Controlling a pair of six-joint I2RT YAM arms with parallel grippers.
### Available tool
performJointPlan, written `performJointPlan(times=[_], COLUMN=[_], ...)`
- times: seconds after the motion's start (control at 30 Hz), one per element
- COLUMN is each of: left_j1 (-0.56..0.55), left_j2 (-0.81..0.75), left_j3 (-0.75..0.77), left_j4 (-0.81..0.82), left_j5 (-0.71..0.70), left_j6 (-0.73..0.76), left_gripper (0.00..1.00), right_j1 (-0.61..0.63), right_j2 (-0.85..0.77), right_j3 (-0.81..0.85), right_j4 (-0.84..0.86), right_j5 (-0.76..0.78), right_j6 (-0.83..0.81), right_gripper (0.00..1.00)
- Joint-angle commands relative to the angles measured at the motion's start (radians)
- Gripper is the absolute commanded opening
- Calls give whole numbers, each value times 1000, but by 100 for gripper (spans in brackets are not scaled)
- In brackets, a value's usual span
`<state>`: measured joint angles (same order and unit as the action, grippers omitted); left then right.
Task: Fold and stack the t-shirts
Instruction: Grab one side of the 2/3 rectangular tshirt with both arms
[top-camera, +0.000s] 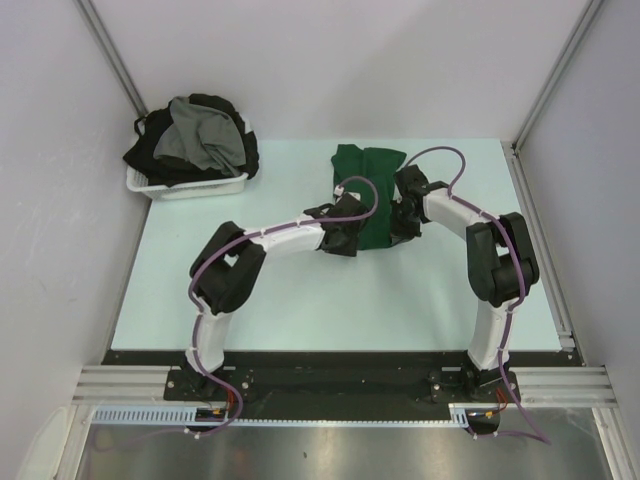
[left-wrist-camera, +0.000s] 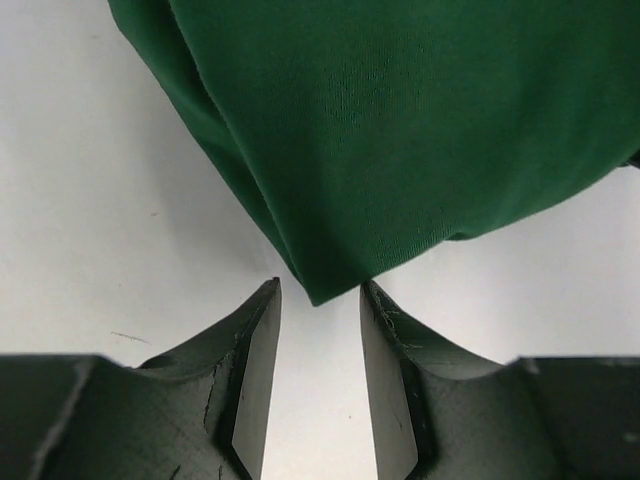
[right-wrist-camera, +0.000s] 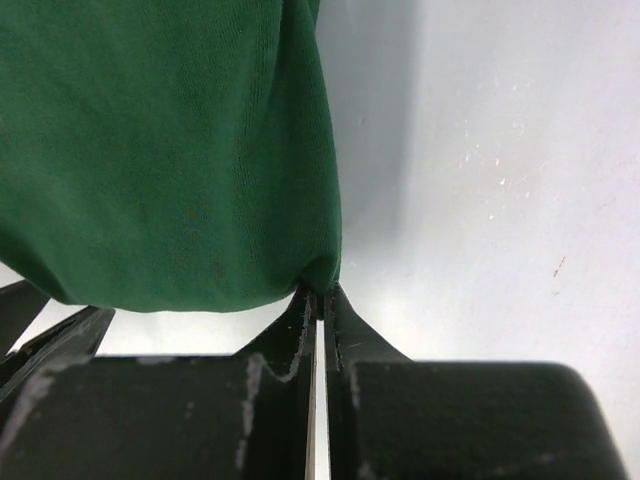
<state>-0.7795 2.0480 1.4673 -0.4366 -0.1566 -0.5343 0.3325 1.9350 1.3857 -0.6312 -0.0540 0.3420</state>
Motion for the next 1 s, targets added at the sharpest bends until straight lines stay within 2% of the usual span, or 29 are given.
performJointPlan(times=[0.0,0.5,0.97], left_j1=[-6,-1,0], left_j2=[24,58,75], left_j3=[47,79,93], left_j4=[-5,-7,-14], left_j5=[-26,-58,-47], left_j6=[-21,-10,-6], left_gripper=[43,41,22], right_j1=[-3,-4,-4], right_j2=[-39,-36,-44], right_j3=[3,-2,-8], right_j4=[-18,-19,-18], right_j5=[-7,-12,-9], right_j6=[-8,-11,-14], right_gripper=[0,0,0])
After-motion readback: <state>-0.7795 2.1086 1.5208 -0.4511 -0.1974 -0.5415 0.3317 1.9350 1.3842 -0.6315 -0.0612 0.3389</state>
